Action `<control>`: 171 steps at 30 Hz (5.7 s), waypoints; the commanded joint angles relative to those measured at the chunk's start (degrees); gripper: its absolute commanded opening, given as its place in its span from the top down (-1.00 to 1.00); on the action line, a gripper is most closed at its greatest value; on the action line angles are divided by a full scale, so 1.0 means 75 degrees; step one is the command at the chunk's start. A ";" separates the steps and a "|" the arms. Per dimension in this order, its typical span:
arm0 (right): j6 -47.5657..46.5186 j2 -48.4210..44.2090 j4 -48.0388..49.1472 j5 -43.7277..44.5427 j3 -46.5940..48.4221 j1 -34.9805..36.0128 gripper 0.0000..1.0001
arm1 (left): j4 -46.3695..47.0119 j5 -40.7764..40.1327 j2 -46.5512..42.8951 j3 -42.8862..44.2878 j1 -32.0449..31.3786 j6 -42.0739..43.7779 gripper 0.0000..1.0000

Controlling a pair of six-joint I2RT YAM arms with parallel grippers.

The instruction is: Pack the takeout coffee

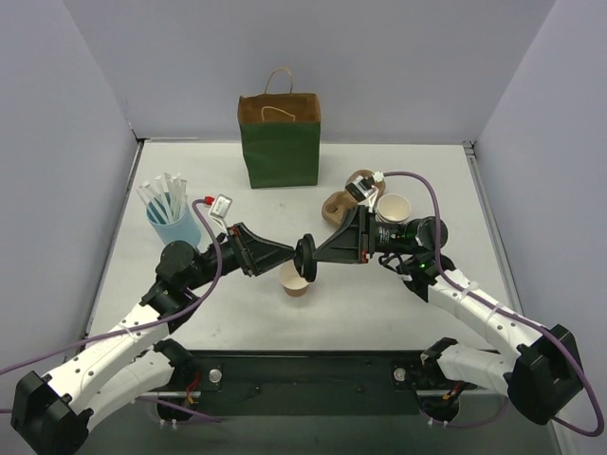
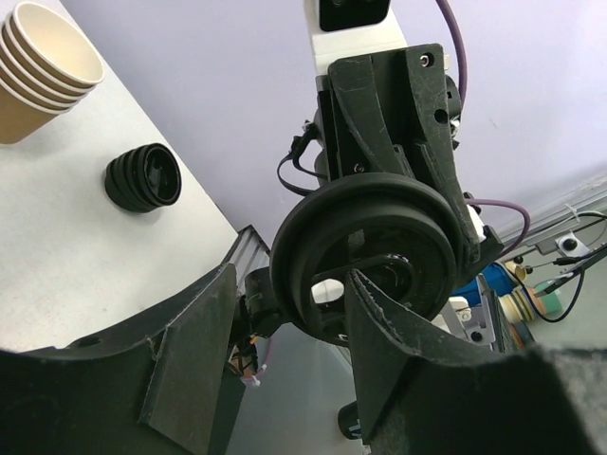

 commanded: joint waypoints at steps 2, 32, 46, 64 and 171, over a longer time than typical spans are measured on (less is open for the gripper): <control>-0.0382 -0.0127 0.0411 0.0025 0.0017 0.0134 0.75 | 0.0706 0.0232 0.0046 -0.0032 -0.0083 -0.0202 -0.11; -0.1727 -0.0325 -0.2041 0.0177 0.0122 0.0122 0.22 | -0.0476 -0.0014 -0.0610 0.0026 -0.0119 0.0383 1.00; -0.7283 -0.1112 -1.1575 0.4344 0.1951 -0.0429 -0.58 | -0.8514 -0.3551 0.0080 0.3365 -0.0130 0.4098 1.00; -0.8187 -0.1487 -1.2808 0.6095 0.1974 -0.0417 -0.65 | -1.0052 -0.5264 0.3373 0.5370 -0.1337 0.4345 1.00; -0.7085 0.2872 -0.9199 0.3974 0.2173 0.0321 -0.45 | -0.4967 -0.1011 0.2519 0.1621 0.0784 0.3959 -0.09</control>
